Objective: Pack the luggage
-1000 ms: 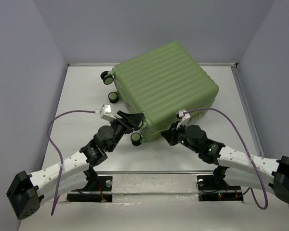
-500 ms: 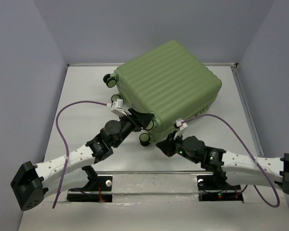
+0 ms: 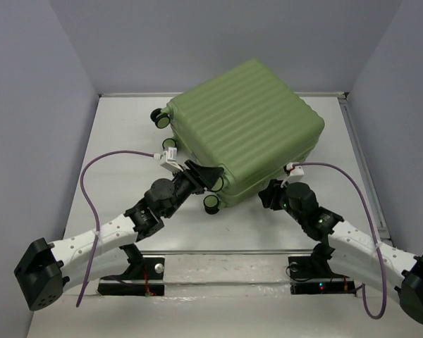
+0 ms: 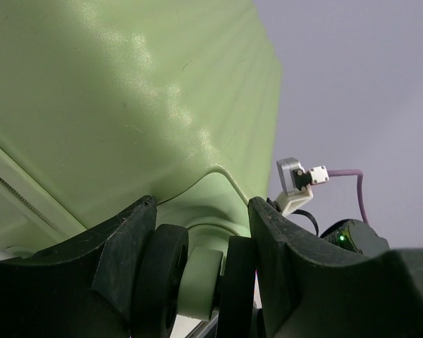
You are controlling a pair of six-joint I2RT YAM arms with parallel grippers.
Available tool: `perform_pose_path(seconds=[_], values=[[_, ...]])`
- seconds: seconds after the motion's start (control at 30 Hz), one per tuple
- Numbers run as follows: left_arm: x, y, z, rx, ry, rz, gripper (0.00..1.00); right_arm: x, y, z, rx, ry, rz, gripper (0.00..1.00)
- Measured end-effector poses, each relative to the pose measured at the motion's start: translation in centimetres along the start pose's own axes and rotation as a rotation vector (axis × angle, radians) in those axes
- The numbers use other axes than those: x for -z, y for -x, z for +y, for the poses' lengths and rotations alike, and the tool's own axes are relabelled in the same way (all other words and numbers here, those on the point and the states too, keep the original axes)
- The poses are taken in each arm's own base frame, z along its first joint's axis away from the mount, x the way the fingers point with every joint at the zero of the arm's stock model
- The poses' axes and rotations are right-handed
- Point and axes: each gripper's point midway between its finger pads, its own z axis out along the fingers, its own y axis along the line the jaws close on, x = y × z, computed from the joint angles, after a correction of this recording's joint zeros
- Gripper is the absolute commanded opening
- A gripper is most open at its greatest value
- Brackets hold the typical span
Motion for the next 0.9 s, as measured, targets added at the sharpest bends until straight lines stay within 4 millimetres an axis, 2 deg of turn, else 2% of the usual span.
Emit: perform_pose_path(seconds=[0.23,0.27,0.37,0.5,0.7,0.9], values=[[0.0,-0.1,0.1,0.005,-0.002,0.000,0.06,-1.1,1.1,-1.2,0.058,-0.006,-0.024,0.40],[0.0,-0.1,0.1,0.007,-0.002,0.000,0.06,-1.3,1.5,-1.0,0.065,0.007,-0.036,0.37],[0.1,-0.1,0.2,0.012,-0.005,-0.001,0.06,-1.7,2.2,-0.5,0.073,0.045,-0.066,0.36],[0.1,-0.1,0.1,0.013,-0.006,-0.002,0.06,-2.1,1.8,0.2,0.097,0.097,-0.069,0.36],[0.1,-0.1,0.1,0.016,-0.006,-0.002,0.06,-2.1,1.9,0.7,0.129,0.145,-0.098,0.07],[-0.1,-0.3,0.2,0.020,-0.008,0.000,0.06,-1.9,1.7,1.3,0.107,0.194,-0.137,0.07]])
